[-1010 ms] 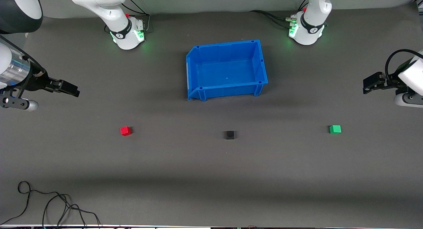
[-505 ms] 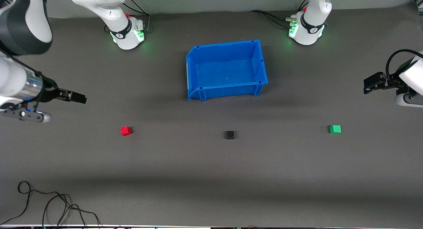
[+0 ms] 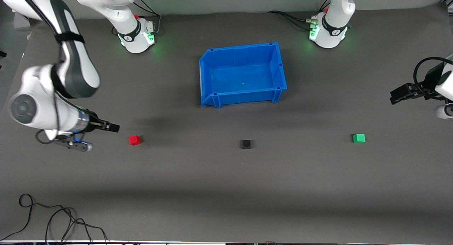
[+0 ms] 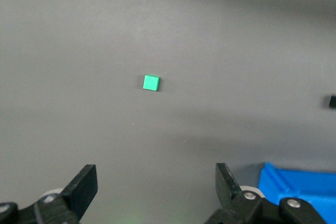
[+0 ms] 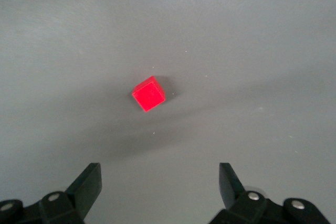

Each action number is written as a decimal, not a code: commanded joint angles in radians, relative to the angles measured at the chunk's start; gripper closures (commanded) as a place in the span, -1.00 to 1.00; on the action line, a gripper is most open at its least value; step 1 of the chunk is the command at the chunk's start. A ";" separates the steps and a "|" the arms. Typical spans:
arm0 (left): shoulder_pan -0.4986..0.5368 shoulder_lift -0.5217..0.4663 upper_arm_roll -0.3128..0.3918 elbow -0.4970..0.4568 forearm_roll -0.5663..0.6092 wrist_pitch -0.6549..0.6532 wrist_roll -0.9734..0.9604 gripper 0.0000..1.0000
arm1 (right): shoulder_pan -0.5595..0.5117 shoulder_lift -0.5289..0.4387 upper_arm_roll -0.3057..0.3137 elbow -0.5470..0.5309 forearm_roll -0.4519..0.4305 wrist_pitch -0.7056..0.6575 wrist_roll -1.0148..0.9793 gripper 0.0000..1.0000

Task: Attach green and red cubes to black cube
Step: 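Grasp the red cube with the right gripper while the left gripper reaches the green cube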

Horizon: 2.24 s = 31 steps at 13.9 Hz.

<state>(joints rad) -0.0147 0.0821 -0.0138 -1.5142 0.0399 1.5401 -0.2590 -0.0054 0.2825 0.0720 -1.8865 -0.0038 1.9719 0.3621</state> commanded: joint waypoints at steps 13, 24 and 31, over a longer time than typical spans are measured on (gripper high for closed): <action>0.127 0.226 0.012 -0.046 -0.048 0.095 -1.124 -0.99 | 0.033 0.242 0.006 -0.060 -0.140 0.372 0.032 -0.92; 0.182 0.177 0.015 -0.566 -0.038 0.779 -1.307 -0.99 | 0.061 0.290 0.006 -0.011 -0.147 0.324 0.003 -0.88; 0.167 0.241 0.015 -0.710 -0.034 1.075 -1.304 -0.98 | 0.058 0.302 -0.003 0.010 -0.151 0.321 0.009 -0.06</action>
<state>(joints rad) 0.1661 0.3242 -0.0021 -2.2030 -0.0021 2.5746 -1.5486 0.0496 0.5719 0.0737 -1.8967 -0.1336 2.2998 0.3737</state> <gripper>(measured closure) 0.004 0.454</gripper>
